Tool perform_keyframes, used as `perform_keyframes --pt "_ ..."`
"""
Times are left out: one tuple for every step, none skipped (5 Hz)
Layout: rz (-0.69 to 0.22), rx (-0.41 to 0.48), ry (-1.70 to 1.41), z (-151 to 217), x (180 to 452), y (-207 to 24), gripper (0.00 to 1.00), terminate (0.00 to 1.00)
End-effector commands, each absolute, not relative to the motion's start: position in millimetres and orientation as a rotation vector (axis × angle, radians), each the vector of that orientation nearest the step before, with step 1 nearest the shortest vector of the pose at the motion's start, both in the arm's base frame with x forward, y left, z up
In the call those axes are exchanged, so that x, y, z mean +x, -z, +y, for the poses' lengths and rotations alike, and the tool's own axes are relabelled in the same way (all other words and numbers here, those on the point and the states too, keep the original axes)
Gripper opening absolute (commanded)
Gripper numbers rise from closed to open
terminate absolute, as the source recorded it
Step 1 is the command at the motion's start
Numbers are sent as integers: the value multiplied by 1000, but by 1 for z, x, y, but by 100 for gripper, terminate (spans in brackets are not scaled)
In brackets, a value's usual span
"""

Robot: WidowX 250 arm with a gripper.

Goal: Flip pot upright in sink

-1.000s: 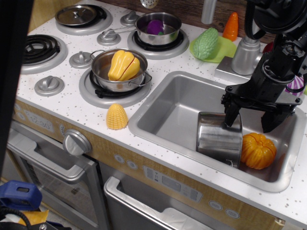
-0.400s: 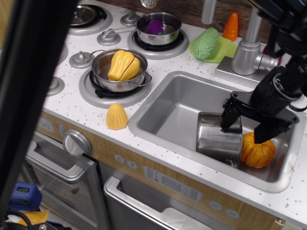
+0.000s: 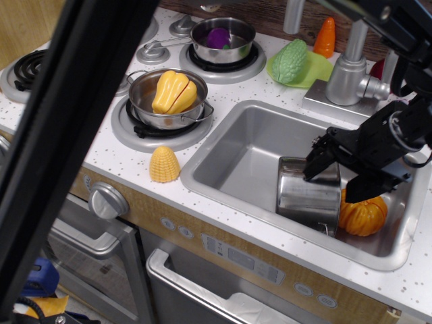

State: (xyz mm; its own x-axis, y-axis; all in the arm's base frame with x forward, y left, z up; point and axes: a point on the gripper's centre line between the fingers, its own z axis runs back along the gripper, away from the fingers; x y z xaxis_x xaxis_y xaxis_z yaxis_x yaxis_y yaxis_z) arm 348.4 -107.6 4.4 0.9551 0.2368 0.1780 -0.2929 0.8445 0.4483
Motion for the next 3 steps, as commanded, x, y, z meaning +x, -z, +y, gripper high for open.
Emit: perform_keyframes --pt "-178 446 -286 -99 359 -26 100 0" --pt "-182 427 -269 -90 362 -26 0 0" --pt "-183 413 -256 -84 364 -27 0 0"
